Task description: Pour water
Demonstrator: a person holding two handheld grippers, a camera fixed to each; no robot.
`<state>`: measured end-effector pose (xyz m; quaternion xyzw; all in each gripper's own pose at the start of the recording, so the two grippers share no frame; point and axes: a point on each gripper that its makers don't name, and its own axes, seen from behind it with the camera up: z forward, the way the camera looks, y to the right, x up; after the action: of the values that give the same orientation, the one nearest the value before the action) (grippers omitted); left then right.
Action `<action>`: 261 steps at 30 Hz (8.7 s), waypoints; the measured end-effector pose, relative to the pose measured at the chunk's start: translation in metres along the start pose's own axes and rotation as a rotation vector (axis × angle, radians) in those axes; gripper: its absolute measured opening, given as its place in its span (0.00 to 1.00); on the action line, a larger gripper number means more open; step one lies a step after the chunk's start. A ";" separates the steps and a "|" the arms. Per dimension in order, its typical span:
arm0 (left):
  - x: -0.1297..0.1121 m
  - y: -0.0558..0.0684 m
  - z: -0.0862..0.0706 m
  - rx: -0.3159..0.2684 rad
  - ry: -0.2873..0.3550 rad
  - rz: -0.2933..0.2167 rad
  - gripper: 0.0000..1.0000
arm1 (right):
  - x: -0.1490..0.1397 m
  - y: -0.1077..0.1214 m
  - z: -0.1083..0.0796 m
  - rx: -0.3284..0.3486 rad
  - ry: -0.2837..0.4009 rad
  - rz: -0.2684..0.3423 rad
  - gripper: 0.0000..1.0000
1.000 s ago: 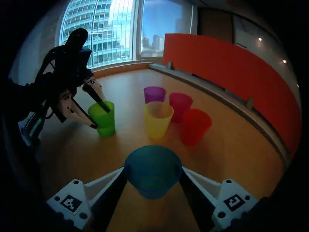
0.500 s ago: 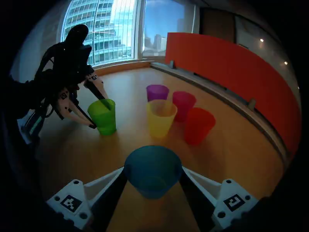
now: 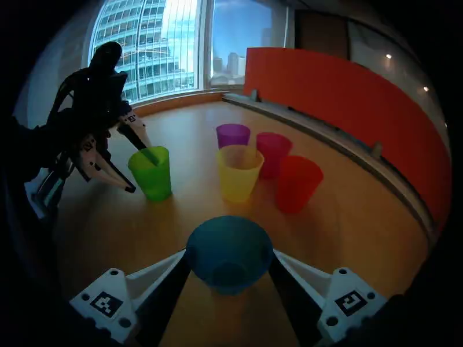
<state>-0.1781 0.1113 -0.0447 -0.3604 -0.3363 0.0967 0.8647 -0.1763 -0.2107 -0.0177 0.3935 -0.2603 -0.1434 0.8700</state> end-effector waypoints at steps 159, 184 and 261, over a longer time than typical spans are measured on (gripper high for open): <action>0.046 -0.112 -0.126 0.857 0.749 -0.236 0.99 | -0.009 0.133 -0.217 -0.990 0.531 0.392 1.00; 0.039 -0.110 -0.112 0.808 0.749 -0.271 0.98 | -0.016 0.133 -0.224 -0.995 0.540 0.416 1.00; 0.038 -0.111 -0.107 0.794 0.729 -0.273 0.99 | -0.025 0.146 -0.161 -0.906 0.615 0.335 1.00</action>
<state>-0.0883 -0.0124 -0.0038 0.0298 0.0032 -0.0280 0.9992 -0.0988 -0.0058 -0.0046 -0.0414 0.0336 0.0203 0.9984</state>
